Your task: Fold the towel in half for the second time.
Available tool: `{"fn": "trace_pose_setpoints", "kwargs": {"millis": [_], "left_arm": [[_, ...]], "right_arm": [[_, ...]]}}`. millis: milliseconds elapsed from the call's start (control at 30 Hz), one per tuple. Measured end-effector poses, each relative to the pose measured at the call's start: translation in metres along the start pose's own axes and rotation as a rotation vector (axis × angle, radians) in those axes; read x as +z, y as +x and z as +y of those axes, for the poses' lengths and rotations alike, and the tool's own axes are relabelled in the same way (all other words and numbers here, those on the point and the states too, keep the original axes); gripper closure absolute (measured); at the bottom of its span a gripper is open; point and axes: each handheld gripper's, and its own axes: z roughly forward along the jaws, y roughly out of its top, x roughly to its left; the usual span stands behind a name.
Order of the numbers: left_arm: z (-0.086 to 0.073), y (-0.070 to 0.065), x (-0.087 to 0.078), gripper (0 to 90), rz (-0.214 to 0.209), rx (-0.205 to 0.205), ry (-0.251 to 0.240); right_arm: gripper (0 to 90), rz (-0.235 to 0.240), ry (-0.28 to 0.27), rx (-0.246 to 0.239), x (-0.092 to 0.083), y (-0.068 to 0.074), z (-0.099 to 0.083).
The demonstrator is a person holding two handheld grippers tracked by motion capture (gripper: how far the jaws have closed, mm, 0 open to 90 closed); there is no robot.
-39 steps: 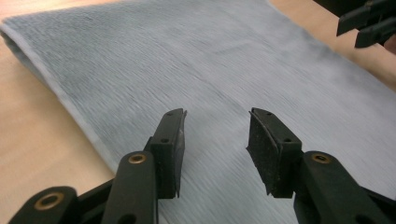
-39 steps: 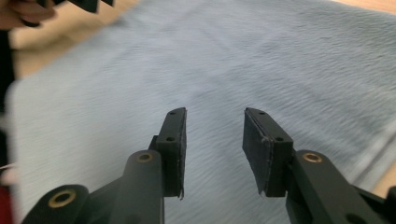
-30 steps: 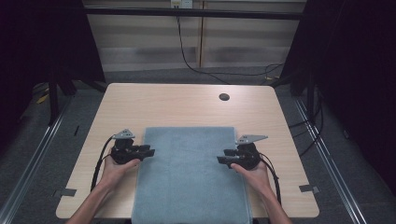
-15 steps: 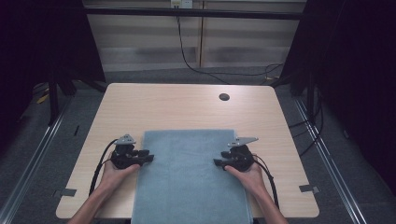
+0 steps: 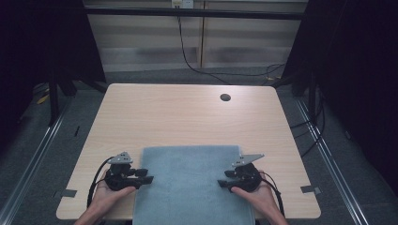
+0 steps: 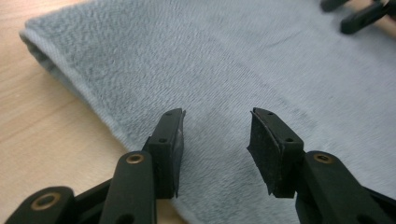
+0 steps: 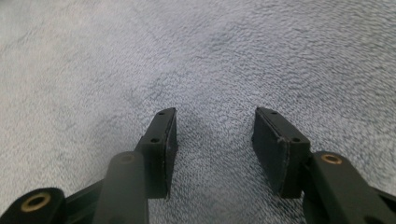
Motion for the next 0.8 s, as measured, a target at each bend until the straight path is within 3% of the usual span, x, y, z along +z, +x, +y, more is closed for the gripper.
{"fn": "trace_pose_setpoints", "kwargs": {"millis": [67, 133, 233, 300, 400, 467, 500, 600, 633, 667, 700, 800], "left_arm": [[0.000, -0.002, -0.006, 53.8, -0.010, 0.021, -0.020], [0.002, 0.004, -0.011, 52.3, 0.001, -0.007, -0.054], [0.011, 0.017, -0.014, 50.1, 0.055, 0.005, -0.067], [0.020, 0.029, -0.015, 50.8, 0.088, -0.014, -0.082], [0.032, 0.038, -0.014, 52.5, 0.099, -0.030, -0.101], [0.040, 0.043, -0.013, 53.0, 0.113, -0.004, -0.135], [0.043, 0.048, -0.011, 53.2, 0.115, -0.028, -0.140], [0.050, 0.061, -0.006, 51.0, 0.104, -0.050, -0.150], [0.051, 0.063, -0.003, 49.4, 0.114, -0.054, -0.153], [0.050, 0.064, -0.001, 49.5, 0.162, -0.054, -0.174], [0.049, 0.067, 0.004, 50.2, 0.140, -0.062, -0.184], [0.046, 0.068, 0.016, 47.6, 0.138, -0.032, -0.113]], "right_arm": [[50.4, 0.013, 0.018, 0.001, -0.003, 0.005, -0.003], [50.4, 0.031, 0.011, -0.001, -0.006, 0.004, -0.003], [47.6, 0.020, -0.019, 0.017, -0.014, -0.005, 0.002], [46.7, -0.006, -0.049, 0.015, -0.021, -0.014, 0.008], [45.9, -0.030, -0.105, 0.046, -0.028, -0.031, 0.014], [45.7, -0.058, -0.112, 0.051, -0.029, -0.042, 0.018], [45.6, -0.068, -0.118, 0.055, -0.029, -0.048, 0.021], [43.9, -0.084, -0.139, 0.069, -0.025, -0.067, 0.030], [42.3, -0.074, -0.136, 0.085, -0.021, -0.074, 0.034], [41.8, -0.068, -0.128, 0.094, -0.018, -0.077, 0.036], [41.4, -0.069, -0.119, 0.091, -0.015, -0.079, 0.038], [39.7, -0.091, -0.125, 0.078, -0.007, -0.087, 0.044]]}}
